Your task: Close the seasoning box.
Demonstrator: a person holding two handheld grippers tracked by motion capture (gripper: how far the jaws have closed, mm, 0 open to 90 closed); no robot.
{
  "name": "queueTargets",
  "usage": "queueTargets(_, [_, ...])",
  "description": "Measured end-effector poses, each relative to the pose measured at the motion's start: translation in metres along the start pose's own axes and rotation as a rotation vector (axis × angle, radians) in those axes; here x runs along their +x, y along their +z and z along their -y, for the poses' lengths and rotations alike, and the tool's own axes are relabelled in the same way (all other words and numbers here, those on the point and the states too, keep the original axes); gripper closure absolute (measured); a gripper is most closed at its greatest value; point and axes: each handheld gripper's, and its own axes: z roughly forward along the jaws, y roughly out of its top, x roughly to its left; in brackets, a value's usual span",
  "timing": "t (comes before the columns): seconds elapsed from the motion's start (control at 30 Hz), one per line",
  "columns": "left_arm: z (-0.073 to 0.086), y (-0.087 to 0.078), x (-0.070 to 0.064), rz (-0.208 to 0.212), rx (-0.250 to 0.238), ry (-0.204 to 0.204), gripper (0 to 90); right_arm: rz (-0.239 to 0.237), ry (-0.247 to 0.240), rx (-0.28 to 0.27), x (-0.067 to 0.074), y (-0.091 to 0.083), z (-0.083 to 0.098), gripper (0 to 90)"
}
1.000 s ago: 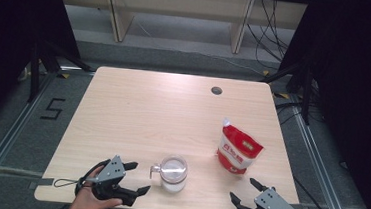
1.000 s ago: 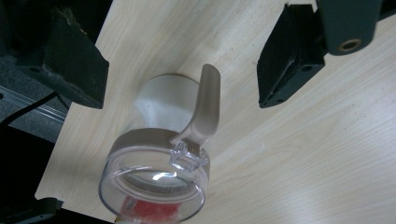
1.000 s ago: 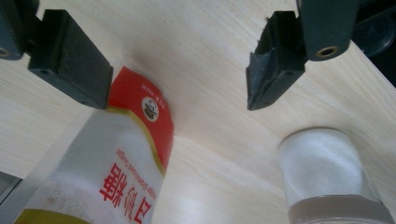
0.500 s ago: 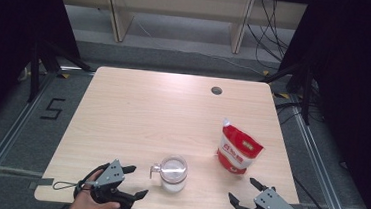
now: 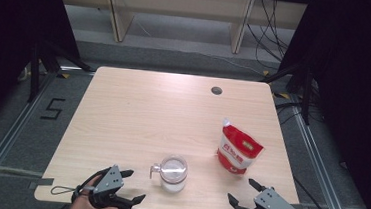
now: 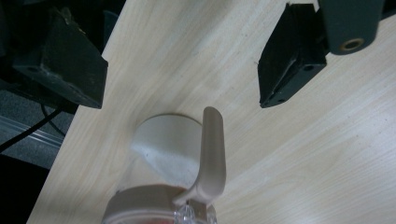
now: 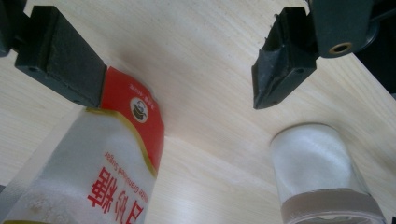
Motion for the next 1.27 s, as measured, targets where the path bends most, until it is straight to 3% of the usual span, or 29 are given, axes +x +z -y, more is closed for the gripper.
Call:
queueTargets(0.07, [0.0024, 0.0011, -0.0016, 0.017, -0.003, -0.01, 15.8, -0.022, 0.001, 0.004, -0.0014, 0.0011, 0.0002, 18.5])
queueTargets(0.1, [0.0037, 0.0025, -0.0032, 0.014, -0.013, -0.018, 15.7, -0.006, -0.013, 0.009, -0.0021, 0.0011, 0.0007, 18.0])
queueTargets(0.17, [0.0041, 0.0013, -0.0034, 0.014, 0.007, -0.012, 15.7, -0.002, 0.005, 0.022, -0.0004, 0.0007, 0.0011, 17.6])
queueTargets(0.2, [0.0051, 0.002, -0.0019, 0.006, 0.009, 0.004, 15.8, -0.005, -0.011, 0.015, -0.0015, 0.0014, 0.0014, 17.1])
queueTargets(0.27, [0.0065, 0.003, -0.0037, 0.013, -0.004, -0.02, 15.8, -0.005, 0.009, 0.034, 0.0, 0.0028, 0.0036, 15.8])
queueTargets(0.3, [0.0069, 0.0024, -0.0021, 0.007, 0.015, -0.006, 15.8, -0.008, 0.004, 0.046, -0.0002, 0.0042, 0.0051, 15.8])
queueTargets(0.33, [0.0072, 0.0029, -0.0026, 0.013, 0.01, -0.019, 15.8, -0.004, -0.044, 0.035, -0.004, 0.0061, 0.0057, 15.8])
queueTargets(0.37, [0.0074, 0.0025, -0.0027, 0.006, 0.01, -0.018, 15.8, -0.008, 0.012, 0.068, -0.0001, 0.0044, 0.0073, 15.8])
queueTargets(0.4, [0.0076, 0.0019, -0.0012, -0.004, 0.021, -0.007, 15.8, -0.008, 0.012, 0.068, -0.0001, 0.0044, 0.0073, 15.8])
queueTargets(0.47, [0.0082, 0.0027, -0.0018, 0.003, 0.011, -0.024, 15.8, -0.022, -0.015, 0.055, -0.0041, 0.0052, 0.0073, 15.8])
queueTargets(0.53, [0.0085, 0.0028, -0.0017, 0.0, 0.018, -0.018, 15.8, -0.026, -0.009, 0.045, -0.0047, 0.0062, 0.0079, 15.7])
queueTargets(0.57, [0.0085, 0.0031, -0.0017, -0.003, 0.019, -0.017, 15.8, -0.01, -0.045, 0.035, -0.0064, 0.0067, 0.0079, 15.7])
queueTargets(0.7, [0.008, 0.0022, -0.0006, -0.005, 0.033, 0.0, 15.8, -0.025, -0.048, 0.027, -0.0059, 0.0074, 0.0077, 15.7])
queueTargets(0.77, [0.0082, 0.0035, -0.0026, 0.002, 0.006, -0.031, 15.8, -0.027, -0.05, 0.028, -0.0059, 0.0076, 0.0077, 15.8])
queueTargets(0.9, [0.008, 0.0026, -0.0008, 0.001, 0.018, -0.01, 15.8, -0.025, -0.024, 0.038, -0.0045, 0.0066, 0.0078, 15.7])
queueTargets(0.93, [0.0081, 0.0028, -0.0009, 0.002, 0.018, -0.011, 15.8, -0.02, -0.041, 0.025, -0.0057, 0.0071, 0.0079, 15.8])
queueTargets(1.0, [0.0083, 0.0031, -0.001, -0.001, 0.019, -0.018, 15.8, -0.026, -0.019, 0.042, -0.005, 0.0064, 0.008, 15.7])
queueTargets(1.03, [0.008, 0.0025, 0.0004, -0.009, 0.03, 0.002, 15.8, -0.024, -0.016, 0.04, -0.0049, 0.0066, 0.008, 15.8])
queueTargets(1.1, [0.0085, 0.0034, -0.0008, -0.005, 0.014, -0.023, 15.8, -0.015, -0.038, 0.025, -0.0066, 0.0069, 0.0079, 15.7])
queueTargets(1.13, [0.0088, 0.0033, -0.0004, -0.009, 0.014, -0.022, 15.8, -0.014, -0.013, 0.044, -0.0051, 0.0055, 0.0079, 15.7])
queueTargets(1.27, [0.0086, 0.0035, -0.0001, -0.007, 0.011, -0.028, 15.8, -0.001, -0.044, 0.025, -0.0082, 0.0063, 0.0079, 15.7])
